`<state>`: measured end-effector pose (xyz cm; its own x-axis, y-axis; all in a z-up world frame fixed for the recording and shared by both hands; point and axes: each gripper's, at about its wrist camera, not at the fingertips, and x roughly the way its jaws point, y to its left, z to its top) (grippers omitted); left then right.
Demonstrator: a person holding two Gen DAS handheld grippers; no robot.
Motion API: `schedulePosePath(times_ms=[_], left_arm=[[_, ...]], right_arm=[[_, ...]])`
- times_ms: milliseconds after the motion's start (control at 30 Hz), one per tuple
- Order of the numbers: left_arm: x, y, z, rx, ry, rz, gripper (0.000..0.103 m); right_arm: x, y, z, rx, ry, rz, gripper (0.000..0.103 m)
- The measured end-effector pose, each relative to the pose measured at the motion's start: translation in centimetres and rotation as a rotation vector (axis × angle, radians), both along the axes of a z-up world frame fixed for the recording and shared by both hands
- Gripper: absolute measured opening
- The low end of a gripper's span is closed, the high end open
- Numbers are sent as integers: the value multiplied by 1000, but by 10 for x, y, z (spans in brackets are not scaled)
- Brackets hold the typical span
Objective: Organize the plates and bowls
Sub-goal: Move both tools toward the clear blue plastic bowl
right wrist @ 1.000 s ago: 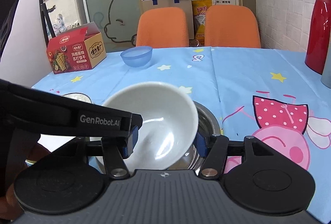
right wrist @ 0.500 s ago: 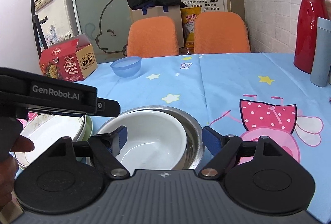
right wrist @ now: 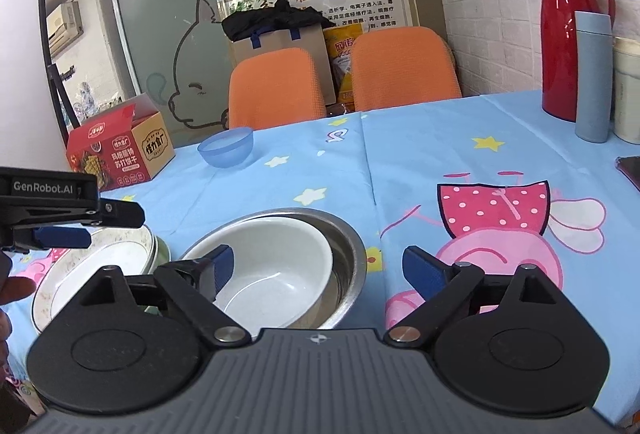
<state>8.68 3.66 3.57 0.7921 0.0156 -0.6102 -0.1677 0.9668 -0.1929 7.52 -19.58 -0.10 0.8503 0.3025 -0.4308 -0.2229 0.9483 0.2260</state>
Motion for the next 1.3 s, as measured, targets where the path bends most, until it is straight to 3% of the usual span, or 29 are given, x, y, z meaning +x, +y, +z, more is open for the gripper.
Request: schedulePosePath(times_ms=[67,100,133,500,900,1100,1300], left_arm=[[-1,3,-1,5,0,11,86],[-1,5,-2,0,0,15,98],[-2,8,-3,-4,-5,22,103],[-9,33,1,-34,-47,37,102],[3,97,9,-72,-70,90,102],[34,138,22,-67,-69,75,102],[104,170,36,-179,-11,21,102]], right_arm=[[1,0,0,-7,9,-1,103],[2,2,-1,-16,12,0,103],[2,3,-1,-26,16,2,103],[7,34,2,-92,31,61,103],[39,74,23,-186,18,155,103],[79,105,49,-284,-25,254,103],[155,148,80,-380,-54,366,103]])
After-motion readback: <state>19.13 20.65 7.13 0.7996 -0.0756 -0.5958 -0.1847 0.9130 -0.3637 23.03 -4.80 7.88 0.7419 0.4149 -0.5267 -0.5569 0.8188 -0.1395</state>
